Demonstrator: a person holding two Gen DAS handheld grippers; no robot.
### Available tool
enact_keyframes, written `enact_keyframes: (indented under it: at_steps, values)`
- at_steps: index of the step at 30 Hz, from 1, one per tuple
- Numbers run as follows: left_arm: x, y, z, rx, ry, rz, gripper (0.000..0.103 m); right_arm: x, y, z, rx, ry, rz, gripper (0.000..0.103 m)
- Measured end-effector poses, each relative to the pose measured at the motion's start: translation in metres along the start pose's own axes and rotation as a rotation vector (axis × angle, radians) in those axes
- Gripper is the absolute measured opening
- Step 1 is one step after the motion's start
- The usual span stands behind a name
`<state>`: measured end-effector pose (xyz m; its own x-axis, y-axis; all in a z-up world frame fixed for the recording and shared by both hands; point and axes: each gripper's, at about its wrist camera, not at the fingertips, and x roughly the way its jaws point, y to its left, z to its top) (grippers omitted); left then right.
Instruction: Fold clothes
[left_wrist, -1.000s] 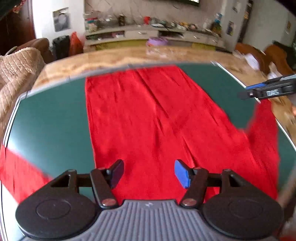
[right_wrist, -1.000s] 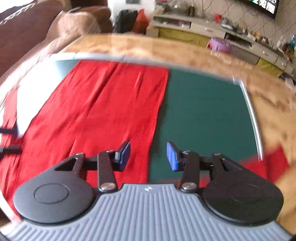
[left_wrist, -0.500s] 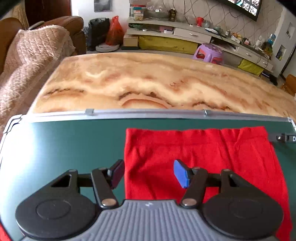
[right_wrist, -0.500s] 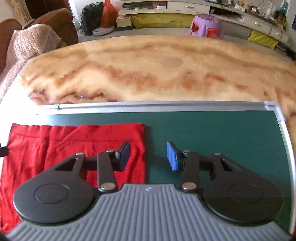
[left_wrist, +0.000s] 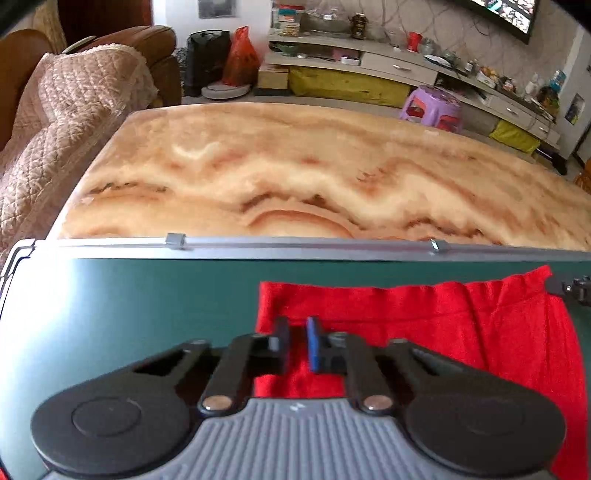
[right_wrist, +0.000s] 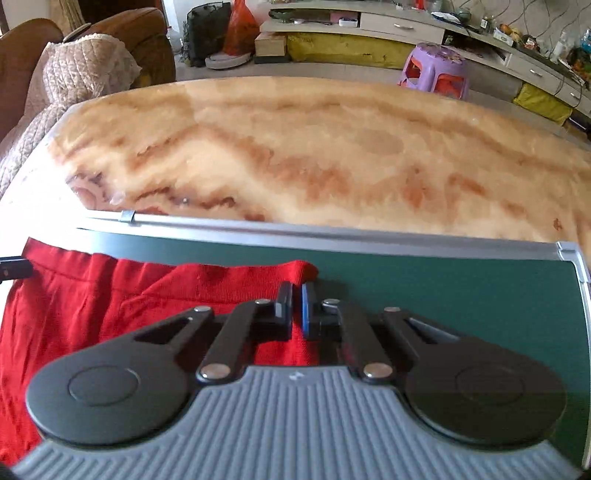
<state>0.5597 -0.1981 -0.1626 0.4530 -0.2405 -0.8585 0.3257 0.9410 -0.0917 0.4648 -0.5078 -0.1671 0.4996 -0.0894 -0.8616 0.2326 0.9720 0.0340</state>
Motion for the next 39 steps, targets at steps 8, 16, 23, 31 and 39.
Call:
enact_keyframes:
  at_steps: [8,16,23,31,39]
  values:
    - [0.004,-0.009,0.001,0.072,-0.034,0.049,0.005,0.01,0.015,0.004,-0.093,-0.077,-0.06,0.007]
    - [-0.011,-0.016,-0.007,0.093,-0.031,0.032,0.02,-0.006,0.006,-0.006,-0.098,-0.145,-0.041,0.033]
    - [-0.111,-0.03,-0.099,0.19,-0.071,-0.128,0.045,-0.11,0.01,-0.096,-0.131,-0.108,0.168,0.033]
    - [-0.2,-0.053,-0.291,0.235,0.039,-0.251,0.044,-0.216,0.067,-0.306,-0.233,0.009,0.33,0.033]
    - [-0.222,-0.063,-0.367,0.28,0.062,-0.222,0.043,-0.242,0.067,-0.389,-0.131,0.044,0.263,0.032]
